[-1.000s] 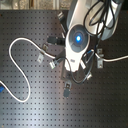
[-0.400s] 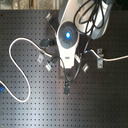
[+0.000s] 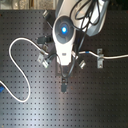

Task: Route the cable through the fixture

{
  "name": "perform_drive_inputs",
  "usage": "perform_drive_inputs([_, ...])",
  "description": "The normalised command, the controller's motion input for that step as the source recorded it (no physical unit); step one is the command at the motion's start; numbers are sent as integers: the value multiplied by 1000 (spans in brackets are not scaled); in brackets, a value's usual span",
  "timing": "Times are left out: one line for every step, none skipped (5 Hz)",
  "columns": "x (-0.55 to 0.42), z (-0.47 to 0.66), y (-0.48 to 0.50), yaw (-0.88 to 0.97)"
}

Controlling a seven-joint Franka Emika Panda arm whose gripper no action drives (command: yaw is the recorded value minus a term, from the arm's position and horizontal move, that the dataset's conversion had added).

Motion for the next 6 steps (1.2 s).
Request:
perform_drive_inputs([-2, 0, 105, 303])
perform_drive_inputs([101, 258, 133, 337])
perform_drive_inputs([9, 214, 43, 300])
perform_drive_inputs([-116, 253, 32, 303])
perform_drive_inputs([-247, 212, 82, 383])
perform_drive_inputs([-214, 197, 144, 348])
